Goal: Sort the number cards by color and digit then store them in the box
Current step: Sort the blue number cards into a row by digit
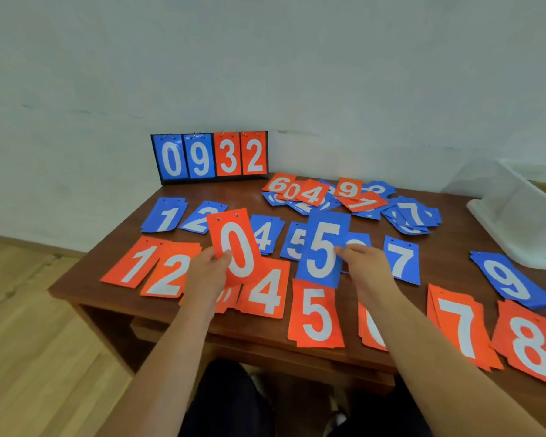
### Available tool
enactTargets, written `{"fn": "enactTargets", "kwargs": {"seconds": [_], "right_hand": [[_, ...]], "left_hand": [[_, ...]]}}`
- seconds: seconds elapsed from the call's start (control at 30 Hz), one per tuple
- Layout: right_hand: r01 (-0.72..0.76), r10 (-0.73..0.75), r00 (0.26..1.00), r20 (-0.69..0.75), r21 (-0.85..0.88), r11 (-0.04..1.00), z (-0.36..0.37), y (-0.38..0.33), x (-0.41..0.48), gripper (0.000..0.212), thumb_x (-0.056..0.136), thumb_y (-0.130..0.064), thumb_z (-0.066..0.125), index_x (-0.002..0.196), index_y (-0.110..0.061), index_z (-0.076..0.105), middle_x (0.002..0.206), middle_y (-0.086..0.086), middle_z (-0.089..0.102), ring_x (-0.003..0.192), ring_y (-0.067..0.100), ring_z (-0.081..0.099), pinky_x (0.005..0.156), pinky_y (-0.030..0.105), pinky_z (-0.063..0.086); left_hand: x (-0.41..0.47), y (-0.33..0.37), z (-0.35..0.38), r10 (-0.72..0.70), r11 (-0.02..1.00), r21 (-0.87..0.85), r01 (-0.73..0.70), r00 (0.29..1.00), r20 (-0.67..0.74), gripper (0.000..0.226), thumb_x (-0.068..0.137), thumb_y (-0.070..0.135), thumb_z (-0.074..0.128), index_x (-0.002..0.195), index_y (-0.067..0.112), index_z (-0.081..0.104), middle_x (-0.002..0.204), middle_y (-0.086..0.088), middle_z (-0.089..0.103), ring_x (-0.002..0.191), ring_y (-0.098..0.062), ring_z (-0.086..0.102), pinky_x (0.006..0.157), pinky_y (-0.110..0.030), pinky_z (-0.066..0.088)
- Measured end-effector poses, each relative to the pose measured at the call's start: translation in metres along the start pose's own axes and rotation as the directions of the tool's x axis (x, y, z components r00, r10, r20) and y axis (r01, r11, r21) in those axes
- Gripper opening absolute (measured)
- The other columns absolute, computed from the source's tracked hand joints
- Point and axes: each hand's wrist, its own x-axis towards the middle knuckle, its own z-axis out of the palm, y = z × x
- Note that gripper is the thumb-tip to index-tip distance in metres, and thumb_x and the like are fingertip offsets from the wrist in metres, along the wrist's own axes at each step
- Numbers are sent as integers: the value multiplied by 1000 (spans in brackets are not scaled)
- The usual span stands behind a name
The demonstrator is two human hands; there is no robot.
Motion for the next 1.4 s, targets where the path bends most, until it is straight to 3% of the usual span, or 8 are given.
{"fn": "enactTargets", "kwargs": {"seconds": [0.13, 0.37, 0.47, 0.7, 0.87, 0.97, 1.1, 1.4], "right_hand": [[49, -68, 993, -98, -187, 981, 2, -7, 38, 30, 86, -13, 74, 110, 2, 65, 97, 22, 66, 72, 31, 58, 64, 34, 45], [17, -46, 997, -67, -382, 924, 51, -3, 93, 23, 85, -11, 74, 68, -7, 58, 55, 11, 53, 50, 26, 51, 60, 36, 50], [-41, 5, 997, -73, -497, 867, 73, 2, 113, 21, 85, -14, 73, 75, -4, 57, 63, 14, 58, 59, 29, 60, 66, 42, 60], [-24, -35, 998, -58, -785, 619, 85, 18, 124, 21, 90, -19, 62, 106, -8, 56, 93, 12, 65, 79, 27, 62, 51, 30, 42], [62, -126, 992, 0, -872, 485, 83, 15, 117, 23, 89, -29, 66, 94, -11, 54, 101, 15, 67, 79, 27, 63, 56, 32, 45], [244, -245, 963, 116, -765, 596, 97, 1, 94, 23, 93, -25, 61, 87, -3, 60, 84, 18, 63, 68, 27, 59, 58, 31, 44], [189, -51, 934, 353, -367, 911, 132, -24, 37, 34, 96, -39, 57, 95, -6, 67, 82, 7, 70, 62, 16, 57, 61, 31, 50], [282, -97, 890, 447, -370, 885, 175, -16, -11, 27, 91, -15, 65, 67, -12, 54, 54, 6, 59, 48, 17, 56, 61, 34, 54]], "left_hand": [[12, 3, -12, -6, 998, 66, 8, 1000, -21, 34, 100, 33, 54, 131, 19, 52, 127, -3, 62, 116, -25, 60, 98, -45, 51], [36, 0, -7, -73, 995, 66, 73, 997, -3, 24, 102, 25, 50, 125, 23, 53, 129, -4, 60, 115, -26, 59, 94, -46, 52], [46, -3, -4, -83, 992, 92, 83, 997, 0, 25, 101, 25, 50, 126, 24, 53, 130, -4, 59, 116, -27, 59, 91, -44, 52], [61, -7, -3, -92, 991, 95, 91, 996, 8, 35, 101, 28, 52, 136, 25, 49, 135, -3, 56, 121, -28, 57, 94, -46, 51], [58, -7, -4, -55, 995, 89, 51, 998, 38, 28, 101, 27, 52, 129, 25, 51, 124, 2, 57, 112, -21, 57, 85, -37, 49], [52, -9, -8, -45, 996, 83, 41, 997, 57, 24, 101, 26, 51, 126, 26, 52, 122, 4, 57, 108, -18, 56, 83, -34, 50], [48, -8, -15, -49, 997, 60, 45, 996, 70, 18, 101, 25, 51, 119, 29, 51, 118, 4, 56, 112, -20, 57, 93, -42, 53], [50, -19, -66, 64, 996, 60, -71, 992, 107, 34, 94, 25, 65, 122, 42, 53, 119, 3, 62, 112, -21, 61, 94, -46, 56]]}}
